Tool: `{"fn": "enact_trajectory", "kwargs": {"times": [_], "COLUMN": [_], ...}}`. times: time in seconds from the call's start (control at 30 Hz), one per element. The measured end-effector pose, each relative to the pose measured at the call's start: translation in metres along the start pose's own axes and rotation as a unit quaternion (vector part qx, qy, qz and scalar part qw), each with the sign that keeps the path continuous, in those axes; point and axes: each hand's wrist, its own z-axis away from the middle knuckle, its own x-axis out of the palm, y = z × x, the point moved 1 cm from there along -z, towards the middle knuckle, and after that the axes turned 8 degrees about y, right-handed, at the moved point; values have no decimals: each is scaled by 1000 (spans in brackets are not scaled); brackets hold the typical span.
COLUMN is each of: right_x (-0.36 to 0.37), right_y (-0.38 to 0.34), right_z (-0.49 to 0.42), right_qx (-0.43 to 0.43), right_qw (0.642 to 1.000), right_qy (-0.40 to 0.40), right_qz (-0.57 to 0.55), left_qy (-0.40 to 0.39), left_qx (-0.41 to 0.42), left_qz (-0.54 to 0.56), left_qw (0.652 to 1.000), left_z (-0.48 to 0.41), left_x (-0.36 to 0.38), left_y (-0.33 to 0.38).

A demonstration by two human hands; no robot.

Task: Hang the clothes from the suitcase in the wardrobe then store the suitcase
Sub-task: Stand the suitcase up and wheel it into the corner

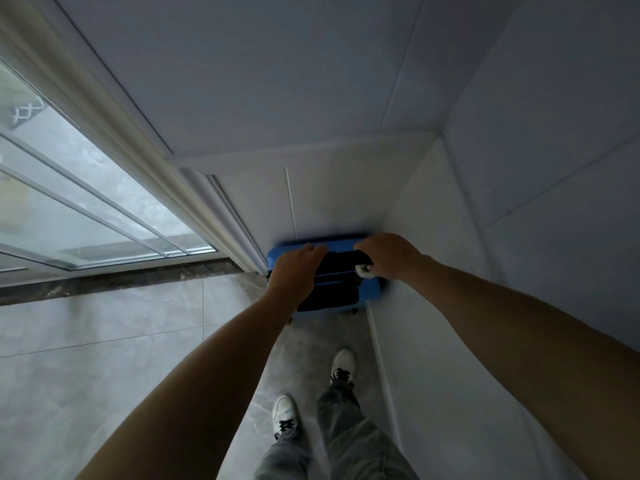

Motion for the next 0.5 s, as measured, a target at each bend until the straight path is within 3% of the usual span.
{"fn": "enact_trajectory", "kwargs": {"times": [0.37, 0.5], "right_x": [-14, -19], "right_y": [33, 32], "right_z": [-12, -13], "right_qx": [16, -22], "right_qw": [1000, 999], "right_qy": [-17, -27], "right_qz": [-15, -4], "left_qy": [21, 39], "left_qx": [-13, -2], "left_qz": [-10, 6], "left_qw": [1000, 999], "left_z": [-25, -10], "left_x": [6, 9], "left_y": [22, 23]}}
